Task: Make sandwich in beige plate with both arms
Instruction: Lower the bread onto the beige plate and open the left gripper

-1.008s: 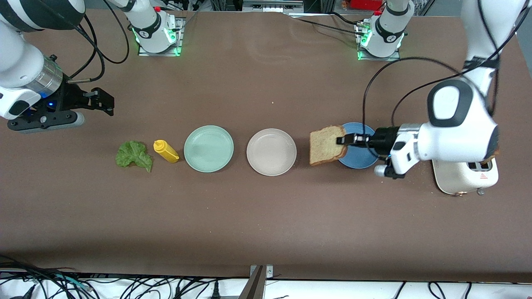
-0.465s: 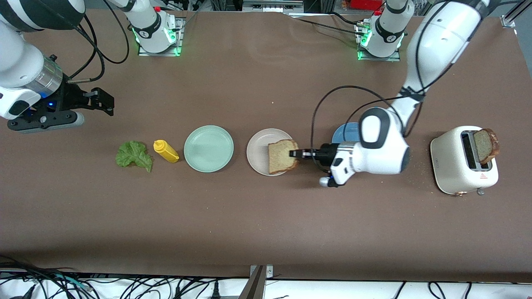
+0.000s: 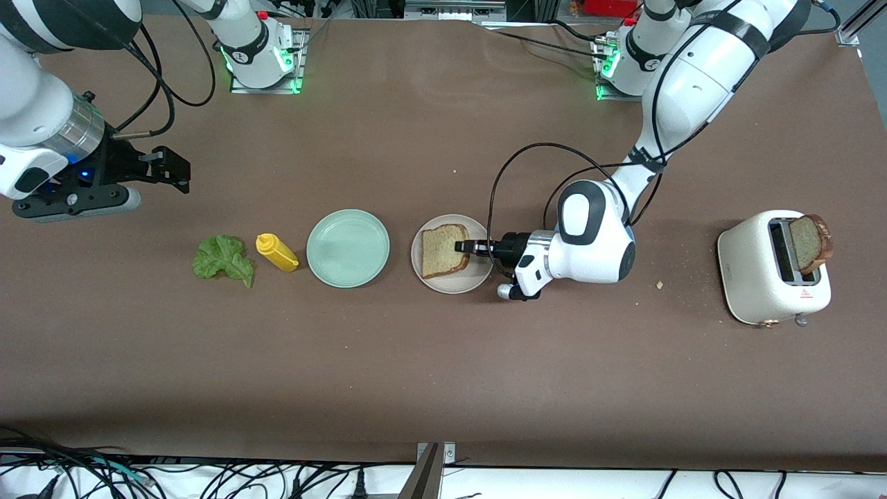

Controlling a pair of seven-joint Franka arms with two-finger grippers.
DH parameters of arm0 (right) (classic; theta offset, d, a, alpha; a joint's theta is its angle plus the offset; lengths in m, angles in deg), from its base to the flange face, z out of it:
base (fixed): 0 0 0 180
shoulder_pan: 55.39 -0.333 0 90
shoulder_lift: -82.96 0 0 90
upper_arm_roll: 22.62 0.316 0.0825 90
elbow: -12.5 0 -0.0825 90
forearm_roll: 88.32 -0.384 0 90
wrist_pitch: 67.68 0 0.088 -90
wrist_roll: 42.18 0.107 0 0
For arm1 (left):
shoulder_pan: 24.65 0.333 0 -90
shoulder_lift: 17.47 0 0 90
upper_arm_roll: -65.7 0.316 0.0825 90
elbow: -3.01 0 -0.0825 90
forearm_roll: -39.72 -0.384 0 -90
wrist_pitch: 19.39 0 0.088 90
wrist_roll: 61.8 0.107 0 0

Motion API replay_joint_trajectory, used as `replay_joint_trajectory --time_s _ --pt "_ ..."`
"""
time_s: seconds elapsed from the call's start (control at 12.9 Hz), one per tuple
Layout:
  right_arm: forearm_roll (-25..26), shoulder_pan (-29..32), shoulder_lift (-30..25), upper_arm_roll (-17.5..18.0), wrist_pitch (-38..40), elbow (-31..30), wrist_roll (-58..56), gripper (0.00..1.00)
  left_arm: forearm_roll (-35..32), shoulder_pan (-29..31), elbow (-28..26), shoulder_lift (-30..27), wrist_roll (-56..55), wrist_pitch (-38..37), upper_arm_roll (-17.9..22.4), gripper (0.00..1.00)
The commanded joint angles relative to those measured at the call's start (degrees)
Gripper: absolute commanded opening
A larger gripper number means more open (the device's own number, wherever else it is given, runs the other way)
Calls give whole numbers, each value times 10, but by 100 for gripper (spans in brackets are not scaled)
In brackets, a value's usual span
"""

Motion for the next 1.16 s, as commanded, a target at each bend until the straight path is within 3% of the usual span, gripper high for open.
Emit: replay_joint_trajectory --time_s 0.0,0.08,0.16,0.62,0.85,1.09 --pt "-11 0 -4 -1 6 1 -7 100 27 0 -11 8 55 4 3 0" --pt "-11 0 -4 -1 6 1 -6 100 27 3 -11 14 56 4 3 18" --pt "-11 0 -4 -1 6 1 -6 100 27 5 -11 16 56 3 4 99" --pt "-11 0 -3 -1 6 1 -6 100 9 25 -11 -1 53 -14 7 100" --pt "-11 0 -3 -2 6 1 -7 100 -90 37 -11 -19 46 -19 6 100" --pt "-11 1 -3 -2 6 1 -7 100 -127 37 -11 -24 46 -24 8 100"
